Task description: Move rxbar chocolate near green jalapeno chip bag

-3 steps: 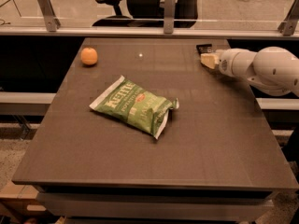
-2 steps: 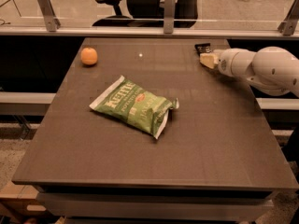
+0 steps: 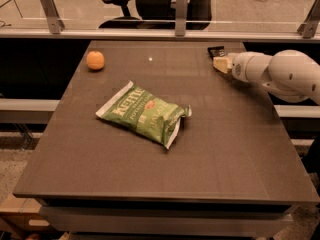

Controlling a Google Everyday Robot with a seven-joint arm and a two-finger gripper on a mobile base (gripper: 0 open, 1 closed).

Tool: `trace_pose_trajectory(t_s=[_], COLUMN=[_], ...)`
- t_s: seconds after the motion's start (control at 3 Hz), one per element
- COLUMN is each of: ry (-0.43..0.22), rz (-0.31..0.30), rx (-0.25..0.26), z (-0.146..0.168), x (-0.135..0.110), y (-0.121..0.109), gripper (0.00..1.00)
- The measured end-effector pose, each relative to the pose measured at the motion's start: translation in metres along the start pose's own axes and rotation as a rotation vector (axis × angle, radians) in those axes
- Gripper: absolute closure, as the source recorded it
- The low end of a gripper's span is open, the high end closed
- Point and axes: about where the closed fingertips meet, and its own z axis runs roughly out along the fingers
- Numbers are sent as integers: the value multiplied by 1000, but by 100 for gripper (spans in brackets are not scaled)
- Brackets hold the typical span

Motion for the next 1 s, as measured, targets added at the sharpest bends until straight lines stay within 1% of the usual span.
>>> trace_pose_trajectory(t_s=[0.33, 0.67, 1.0], ry=[6, 13, 24], rz=[-23, -63, -112], rx=[-34, -63, -79], z=[-16, -41, -66], x=[-11, -31, -52], y=[8, 16, 27], gripper=[100, 100, 100])
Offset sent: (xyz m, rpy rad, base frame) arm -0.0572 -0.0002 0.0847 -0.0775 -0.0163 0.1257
